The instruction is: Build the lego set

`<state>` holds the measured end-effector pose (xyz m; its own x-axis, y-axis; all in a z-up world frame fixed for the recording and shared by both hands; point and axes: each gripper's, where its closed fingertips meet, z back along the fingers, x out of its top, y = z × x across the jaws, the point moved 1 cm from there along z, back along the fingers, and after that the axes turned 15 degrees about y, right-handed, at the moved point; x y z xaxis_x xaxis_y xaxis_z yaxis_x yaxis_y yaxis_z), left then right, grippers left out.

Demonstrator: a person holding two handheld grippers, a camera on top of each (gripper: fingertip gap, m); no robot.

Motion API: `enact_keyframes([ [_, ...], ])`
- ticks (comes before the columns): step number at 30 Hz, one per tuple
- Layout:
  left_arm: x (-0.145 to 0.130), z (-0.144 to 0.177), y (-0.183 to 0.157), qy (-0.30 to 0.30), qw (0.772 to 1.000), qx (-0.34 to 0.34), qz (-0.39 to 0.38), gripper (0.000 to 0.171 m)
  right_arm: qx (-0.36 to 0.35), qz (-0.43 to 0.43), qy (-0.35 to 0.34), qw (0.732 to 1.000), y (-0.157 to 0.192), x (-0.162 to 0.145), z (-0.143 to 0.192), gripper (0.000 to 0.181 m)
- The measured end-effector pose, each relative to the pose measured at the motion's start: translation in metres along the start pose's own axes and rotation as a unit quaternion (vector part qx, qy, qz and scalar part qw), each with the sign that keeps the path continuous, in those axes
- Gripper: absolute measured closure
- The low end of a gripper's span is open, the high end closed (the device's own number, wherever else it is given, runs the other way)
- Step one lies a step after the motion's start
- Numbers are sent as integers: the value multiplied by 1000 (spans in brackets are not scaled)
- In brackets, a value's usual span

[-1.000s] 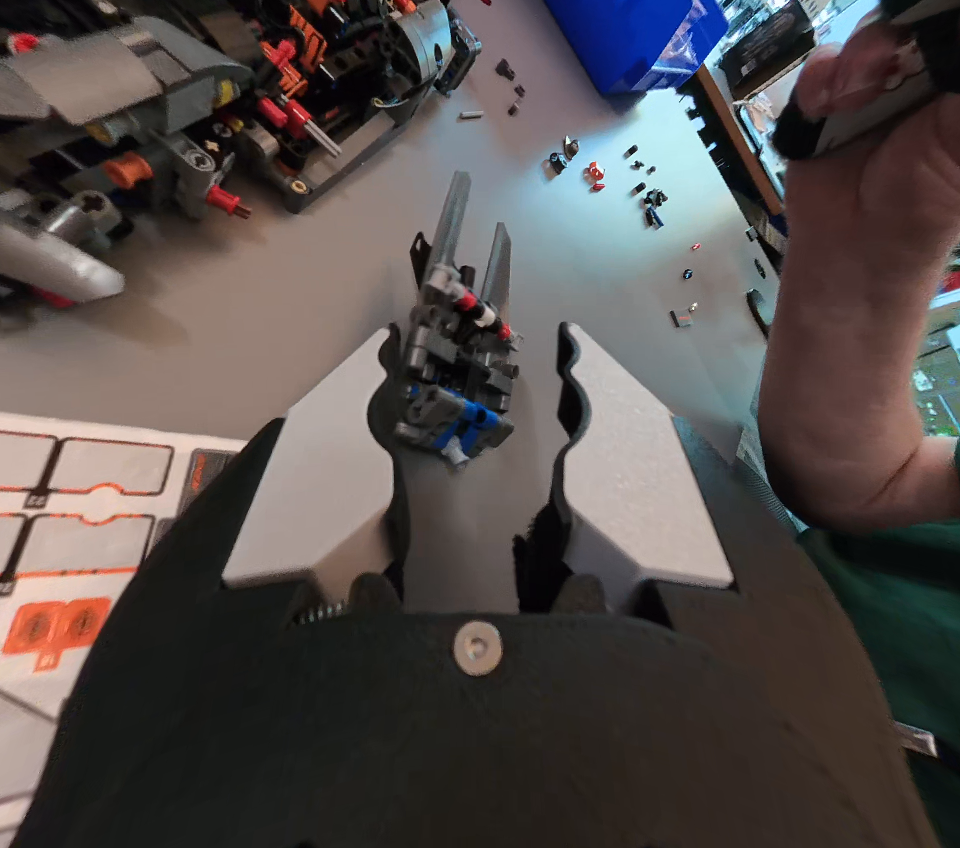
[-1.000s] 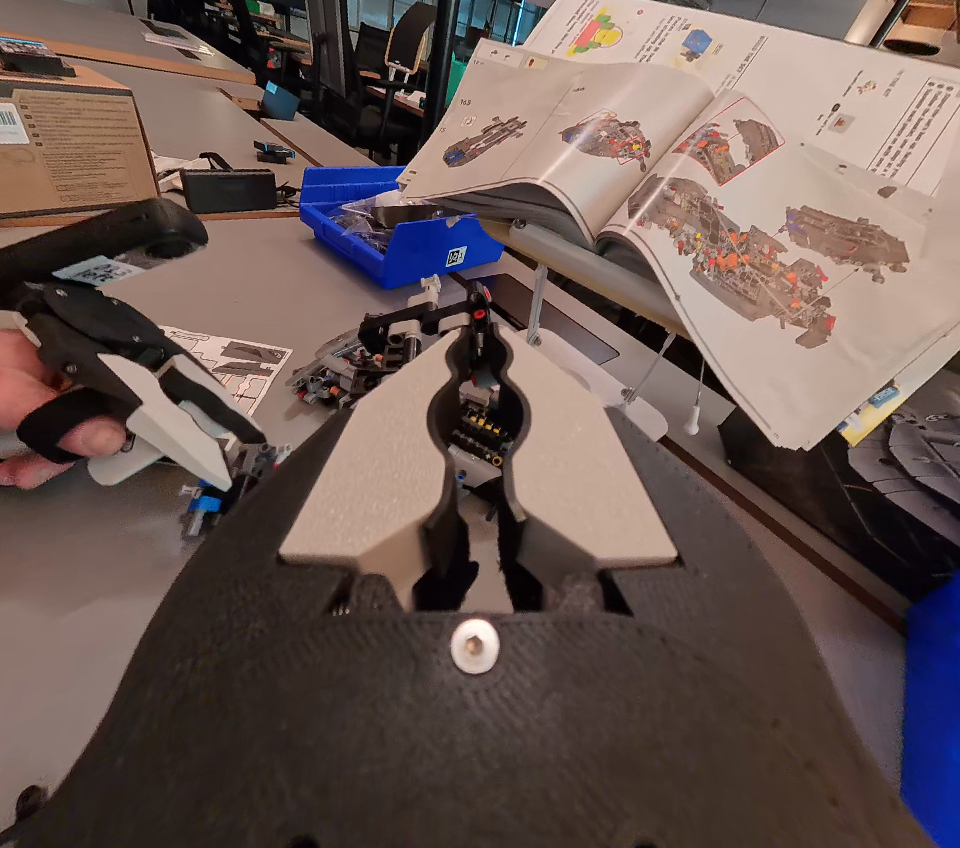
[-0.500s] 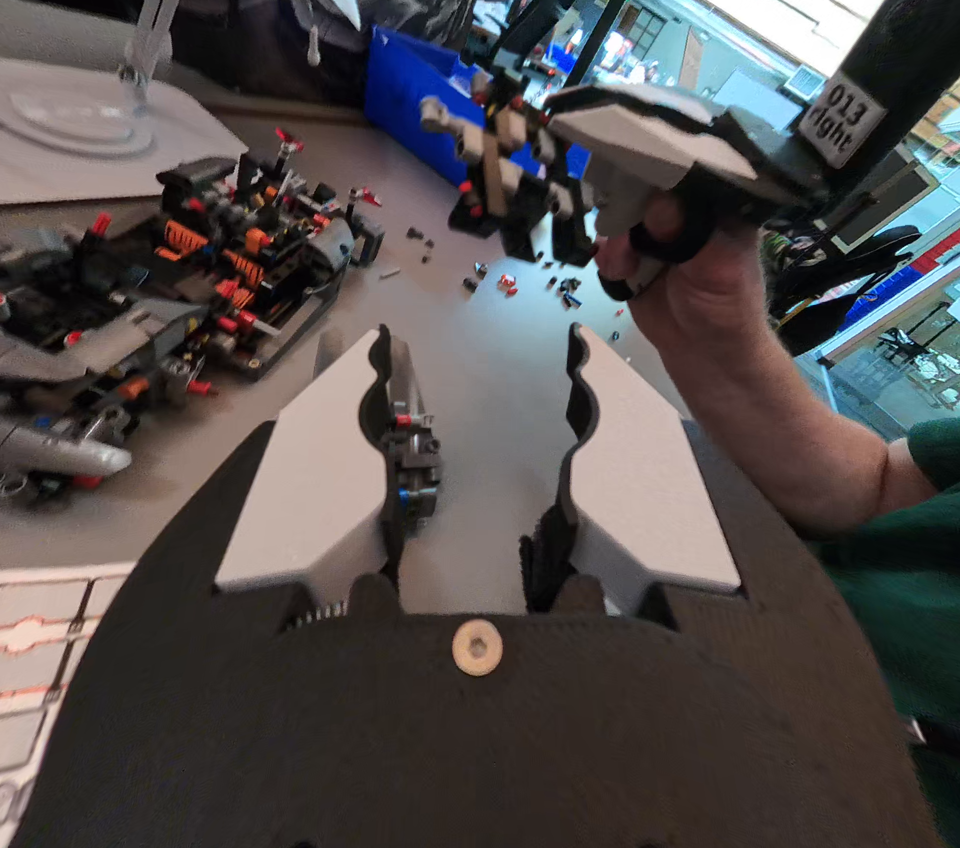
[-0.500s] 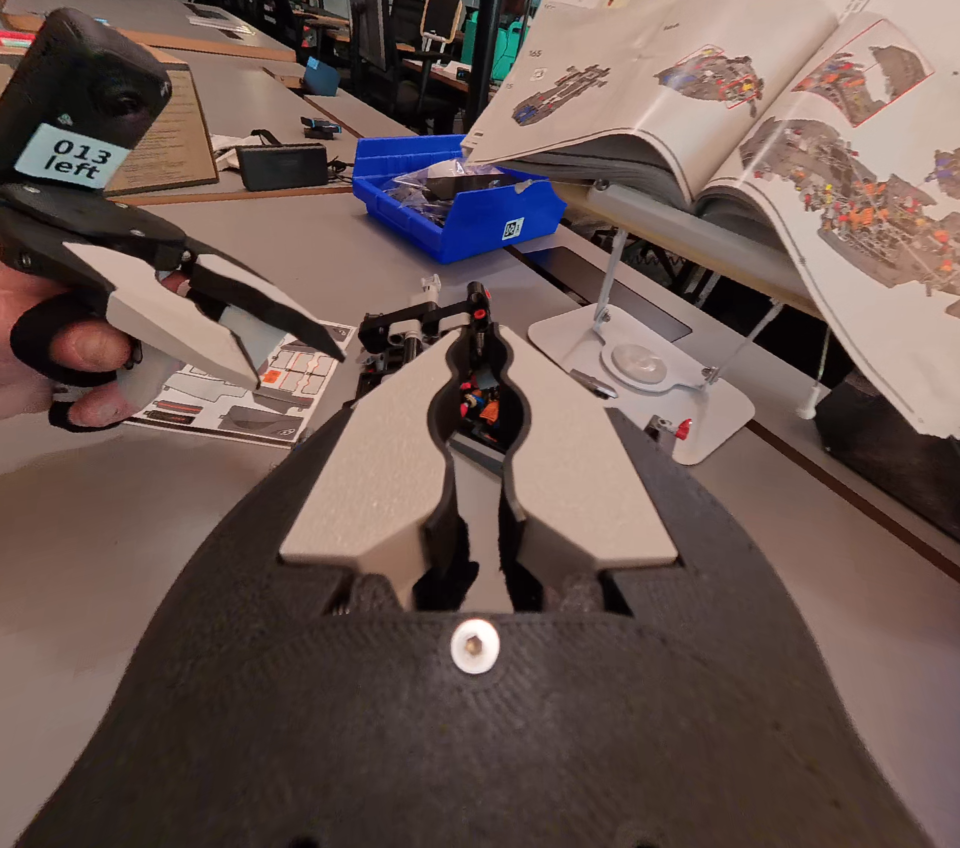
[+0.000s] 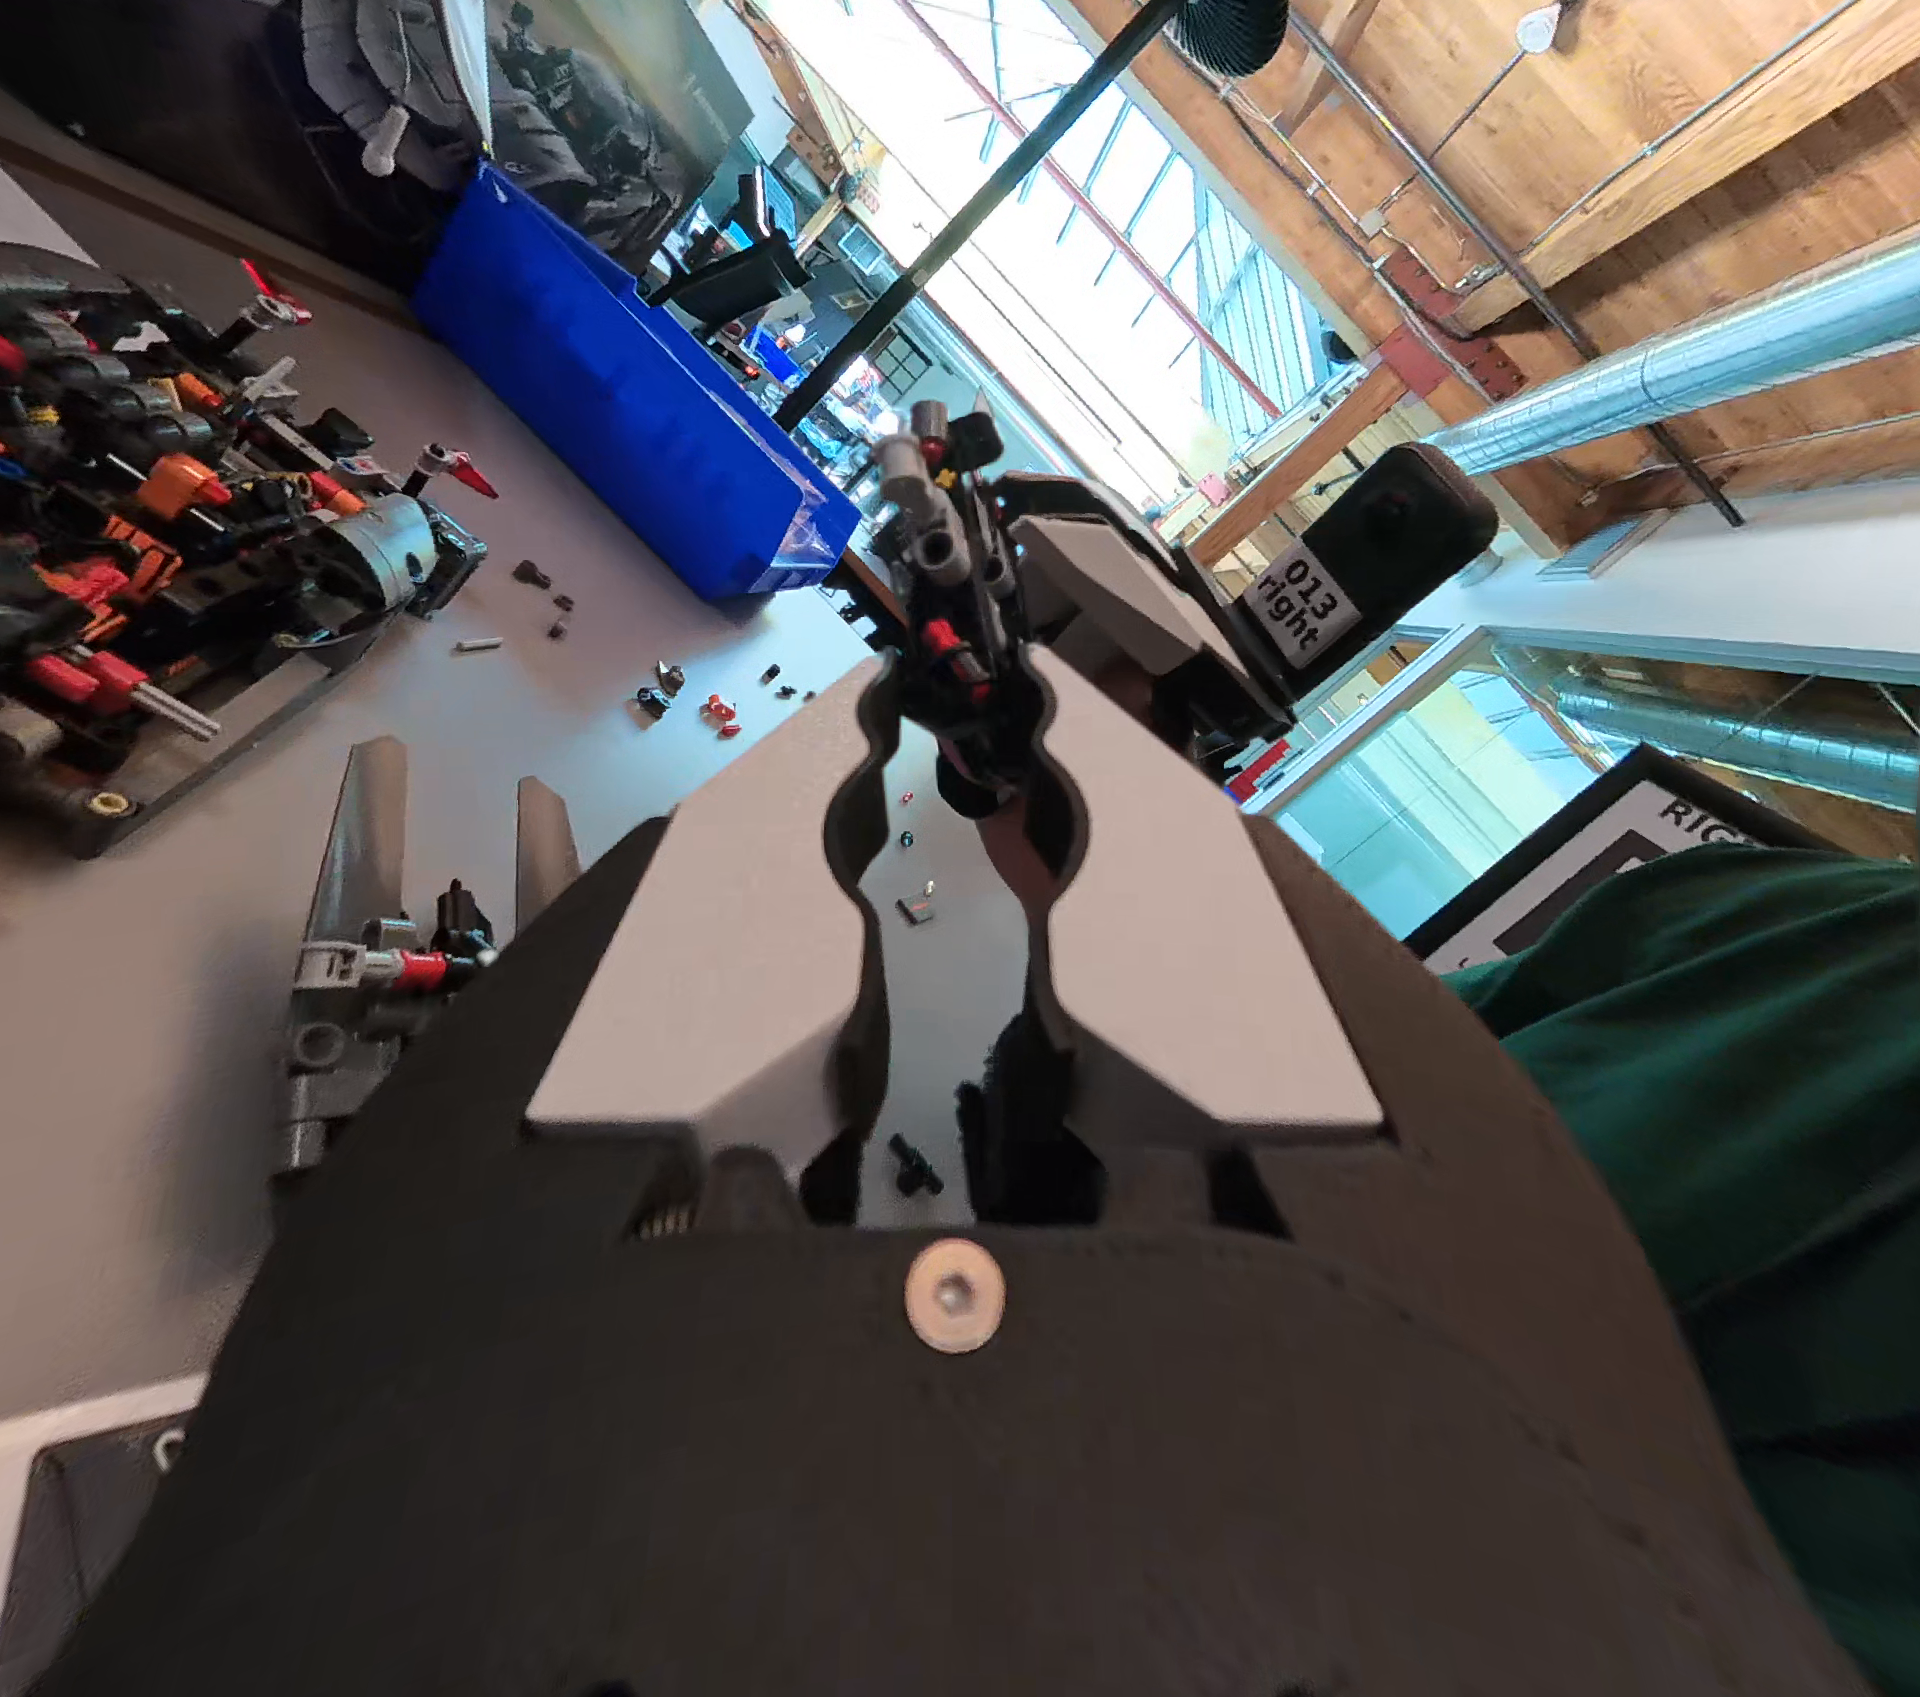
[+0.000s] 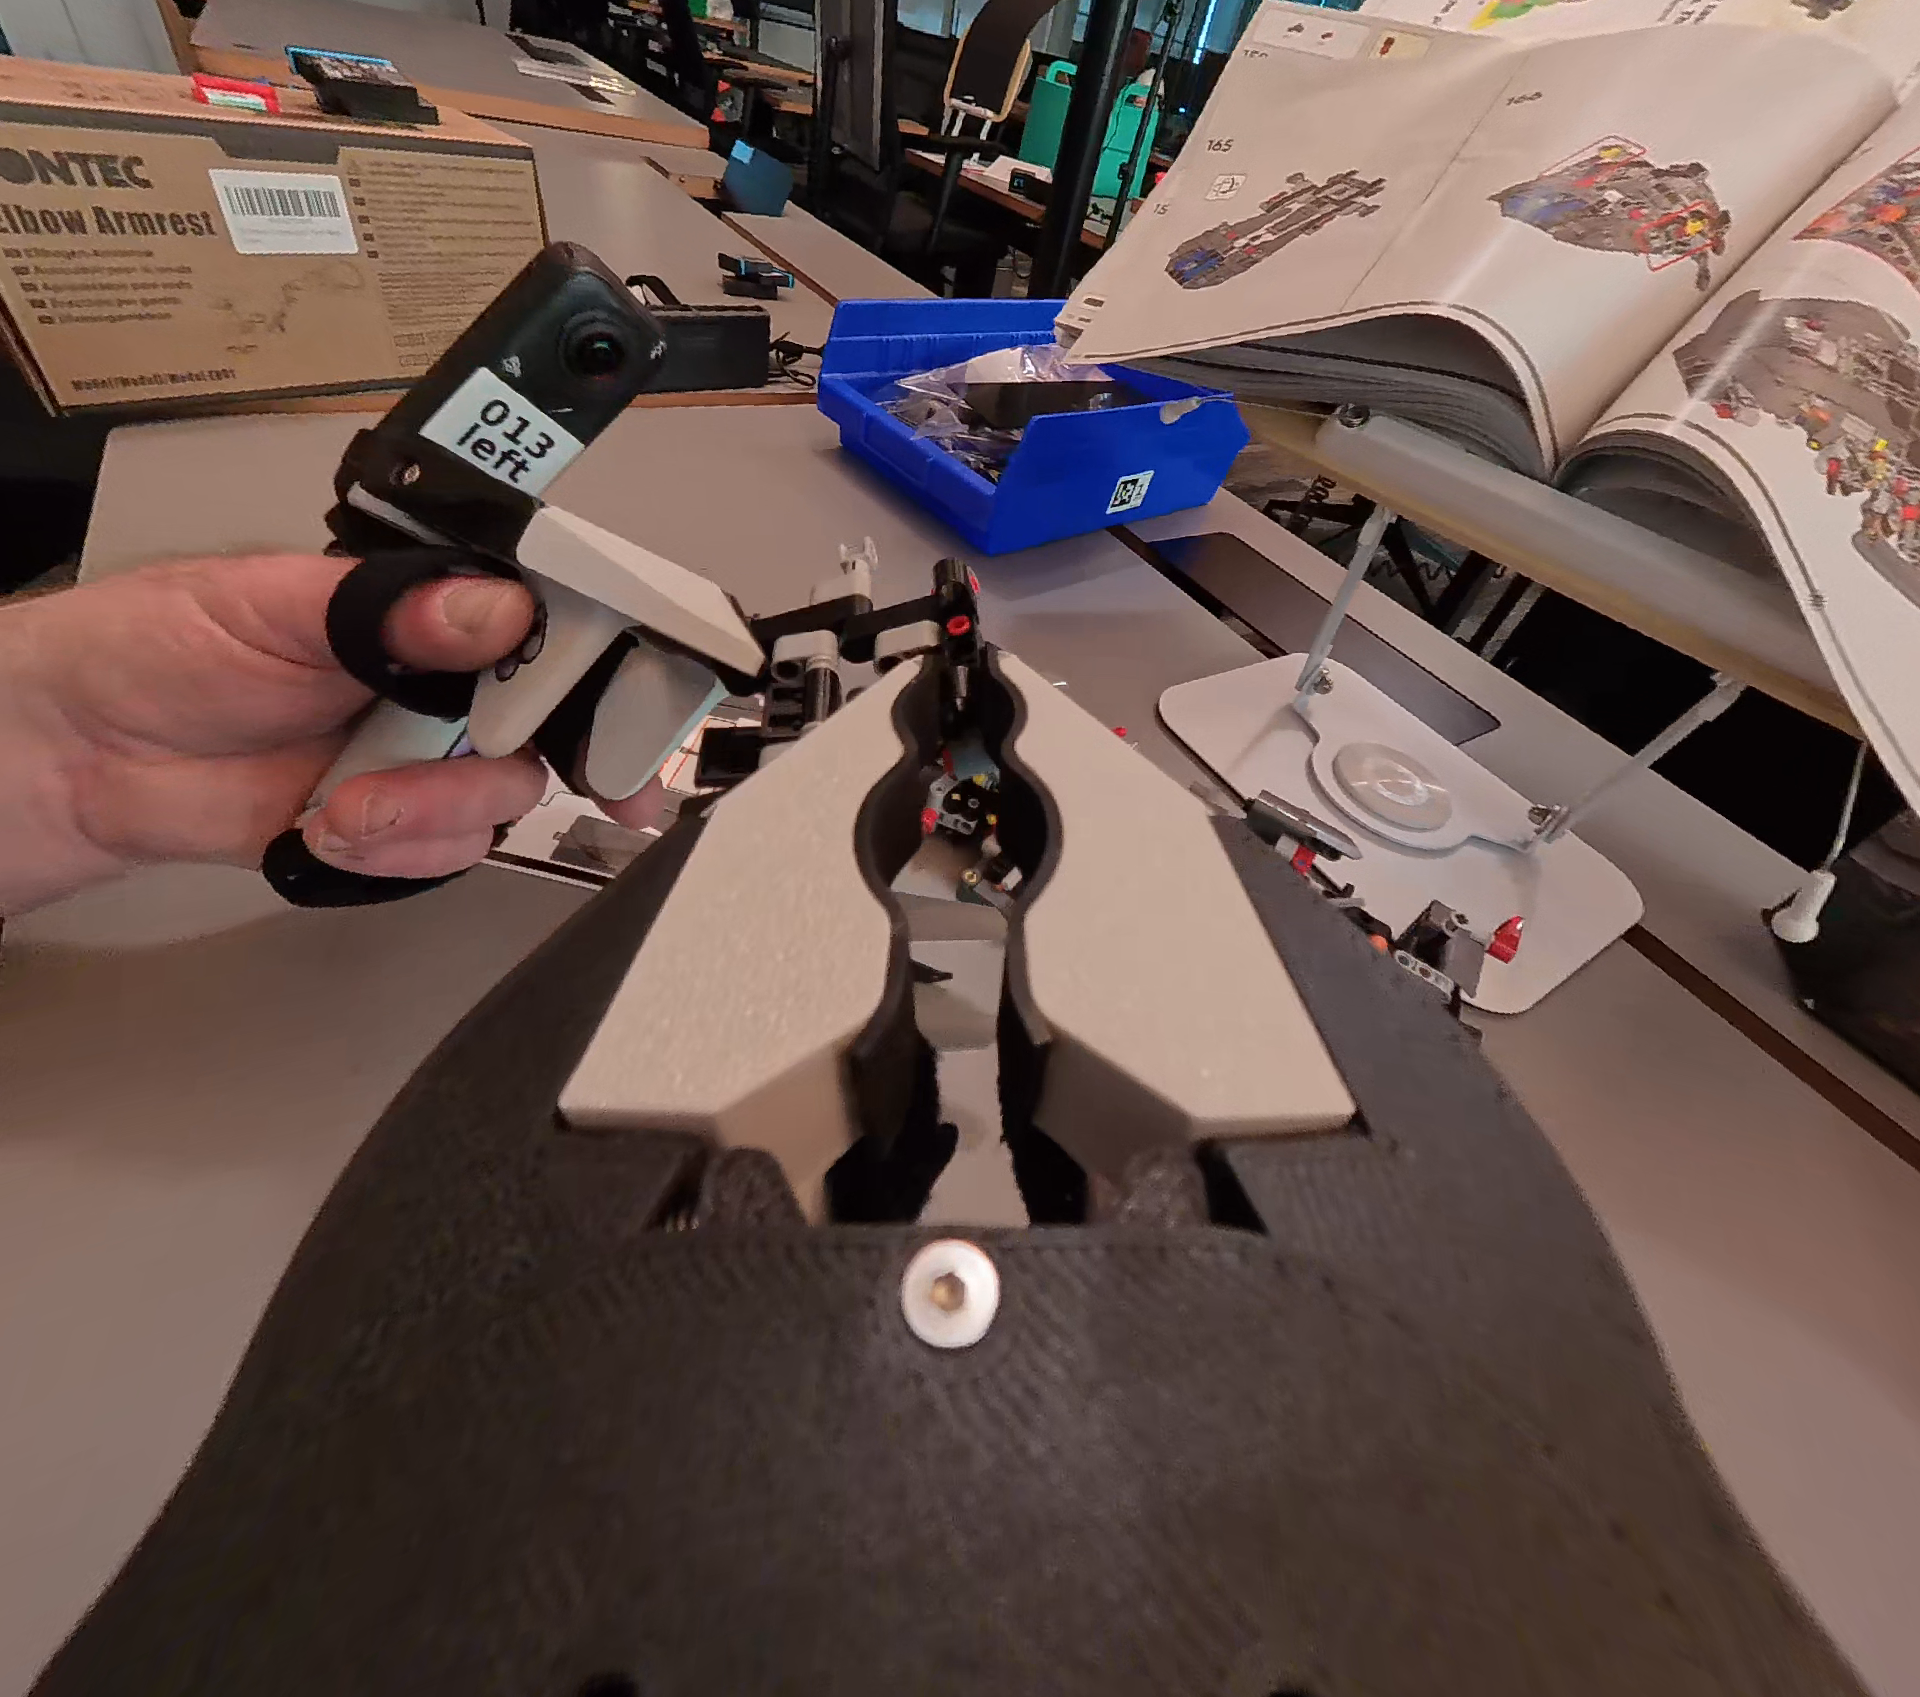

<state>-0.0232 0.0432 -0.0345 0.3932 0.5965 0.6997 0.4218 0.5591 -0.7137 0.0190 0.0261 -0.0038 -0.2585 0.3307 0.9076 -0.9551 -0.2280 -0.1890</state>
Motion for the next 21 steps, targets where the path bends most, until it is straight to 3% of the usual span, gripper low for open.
enact_keyframes([
  [6, 2, 1, -2, 8, 998, 21, -52, 155, 36, -23, 7, 999, -2, 3, 3, 173],
  [9, 0, -1, -2, 43, 993, 55, -100, 156, 74, -34, 35, 996, -6, 4, 4, 156],
  [12, 5, 1, -4, 50, 990, 56, -116, 157, 98, -30, 94, 990, -9, -6, 2, 157],
  [17, 7, 2, -5, 65, 989, 48, -123, 157, 246, -103, 159, 951, 4, -25, -4, 152],
  [21, 9, 1, -6, 64, 990, 37, -119, 157, 312, -143, 127, 930, 6, -28, -4, 149],
])
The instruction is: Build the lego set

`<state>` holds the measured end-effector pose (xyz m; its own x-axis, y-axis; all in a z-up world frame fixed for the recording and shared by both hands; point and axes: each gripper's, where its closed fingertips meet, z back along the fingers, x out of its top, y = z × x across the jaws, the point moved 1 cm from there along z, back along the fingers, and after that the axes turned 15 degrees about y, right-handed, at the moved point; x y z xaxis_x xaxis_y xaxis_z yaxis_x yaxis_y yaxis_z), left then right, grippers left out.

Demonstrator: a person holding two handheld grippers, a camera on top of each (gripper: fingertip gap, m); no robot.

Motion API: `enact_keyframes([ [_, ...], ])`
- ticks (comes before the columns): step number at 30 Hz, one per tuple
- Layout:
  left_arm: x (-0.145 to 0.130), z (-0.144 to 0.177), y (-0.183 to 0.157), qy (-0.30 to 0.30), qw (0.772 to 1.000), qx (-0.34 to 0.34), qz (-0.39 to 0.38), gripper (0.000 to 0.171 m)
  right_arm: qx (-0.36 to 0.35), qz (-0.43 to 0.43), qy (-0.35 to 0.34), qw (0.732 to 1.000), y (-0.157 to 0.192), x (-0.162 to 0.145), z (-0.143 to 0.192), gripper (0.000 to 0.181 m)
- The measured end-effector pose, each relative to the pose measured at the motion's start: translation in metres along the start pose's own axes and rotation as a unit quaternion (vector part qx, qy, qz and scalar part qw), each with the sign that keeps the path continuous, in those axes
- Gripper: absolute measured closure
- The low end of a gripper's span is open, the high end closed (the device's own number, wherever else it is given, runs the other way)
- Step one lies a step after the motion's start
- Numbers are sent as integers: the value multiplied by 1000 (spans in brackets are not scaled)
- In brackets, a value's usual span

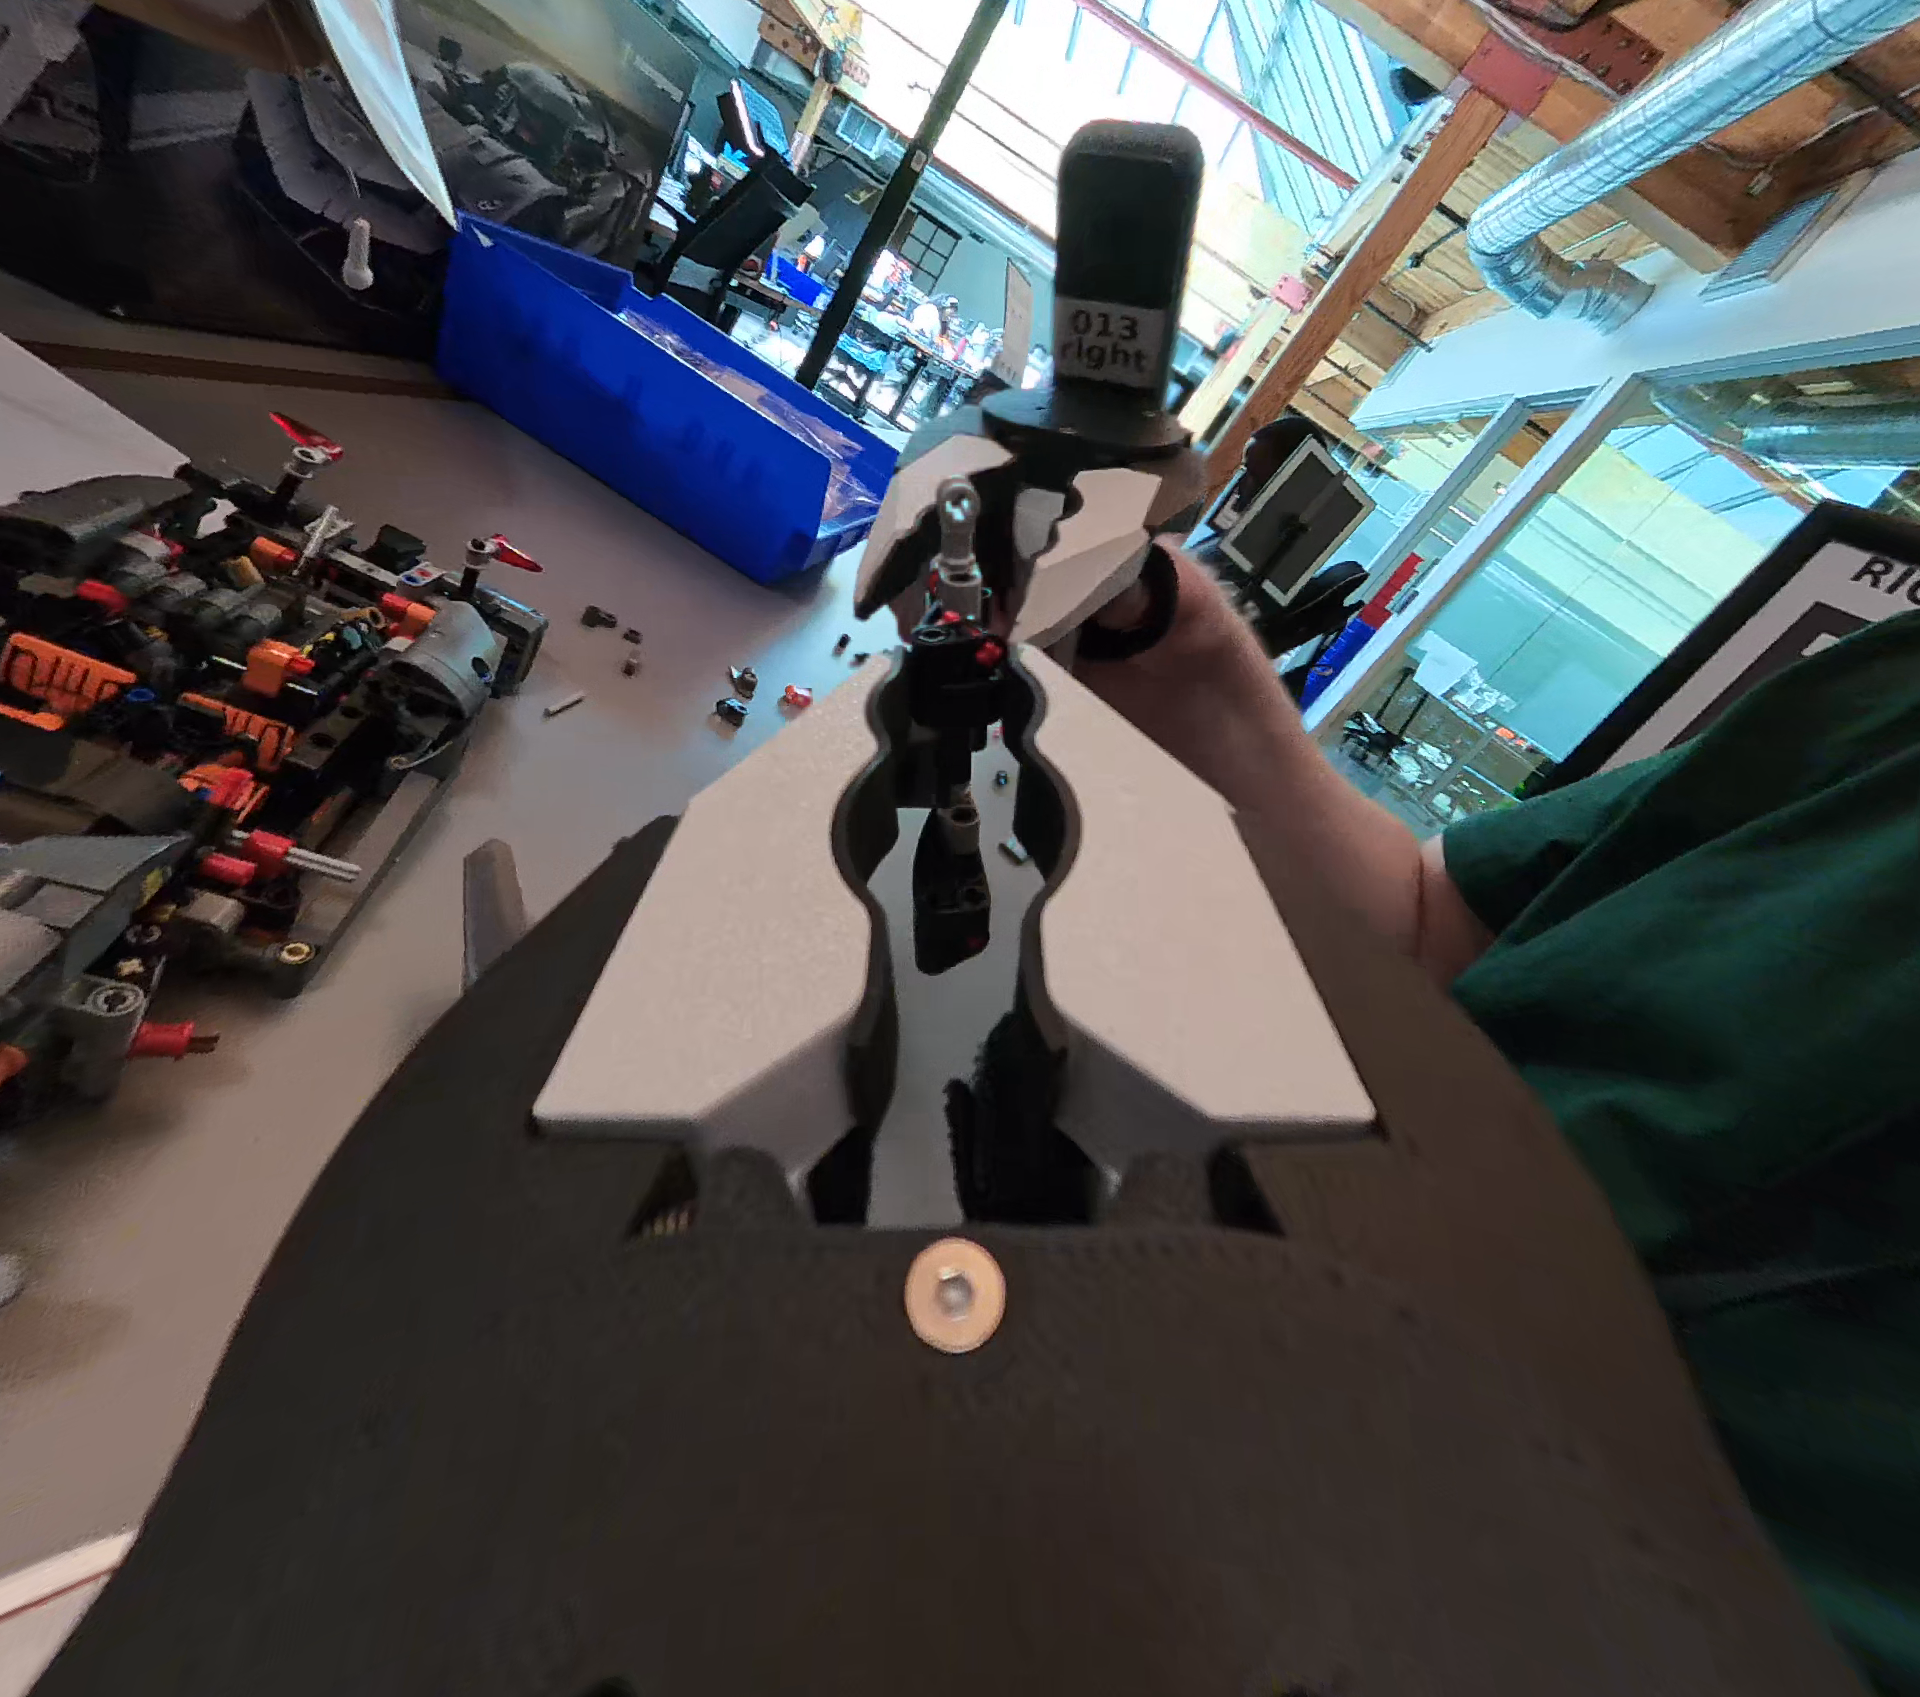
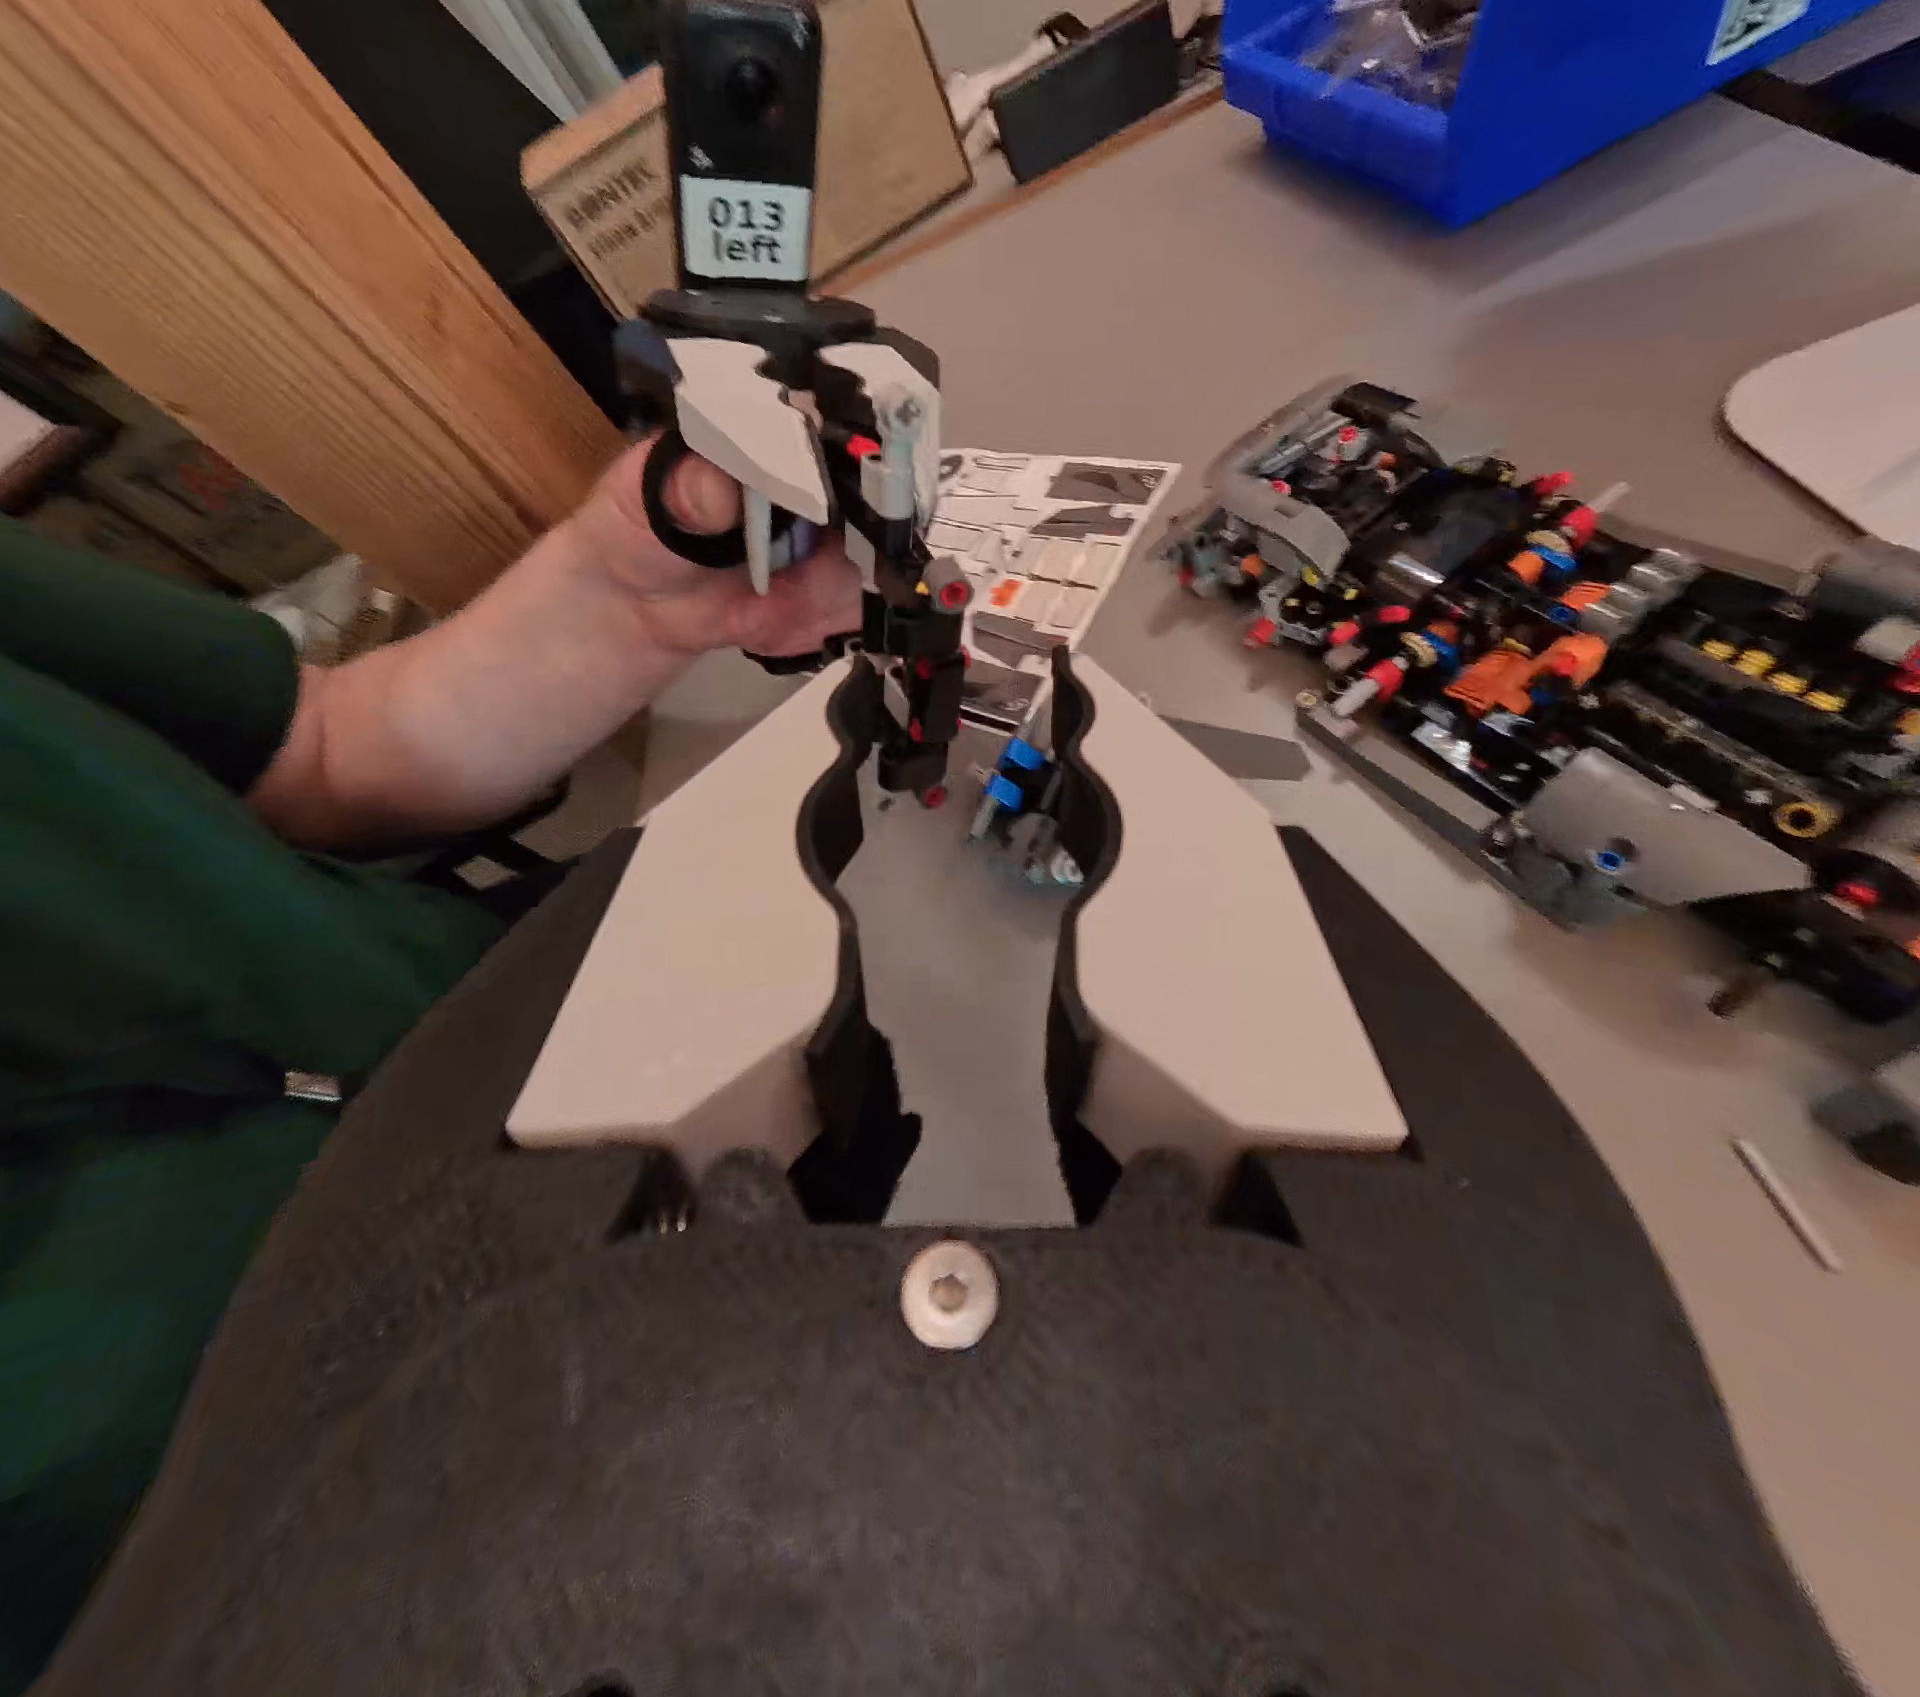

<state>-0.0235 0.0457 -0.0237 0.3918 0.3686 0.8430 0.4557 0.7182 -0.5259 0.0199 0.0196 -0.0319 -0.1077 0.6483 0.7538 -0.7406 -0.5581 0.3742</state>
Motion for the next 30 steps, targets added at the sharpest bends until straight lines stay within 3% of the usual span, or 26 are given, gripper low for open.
enact_keyframes([
  [4, -1, -8, 2, 1, 1000, -16, 17, 157, 42, 2, 11, 999, 4, -5, -12, 165],
  [9, 2, -10, 9, -9, 1000, -4, 26, 156, 84, -17, 14, 996, -2, -7, -13, 168],
  [11, 0, -6, 16, -4, 999, 26, 28, 140, 103, -26, 34, 994, -7, -10, -11, 168],
  [14, -15, 5, 27, 34, 993, 109, 8, 129, 100, -52, 70, 991, -30, -15, -7, 169],
  [21, -66, 0, 49, 176, 948, 259, -47, 99, 99, -86, 203, 970, -70, -28, -22, 169],
  [27, -95, -16, 72, 276, 900, 328, -79, 78, 98, -105, 321, 936, -85, -43, -38, 169],
  [30, -107, -23, 79, 304, 888, 337, -79, 76, 81, -101, 356, 926, -89, -46, -43, 170],
])
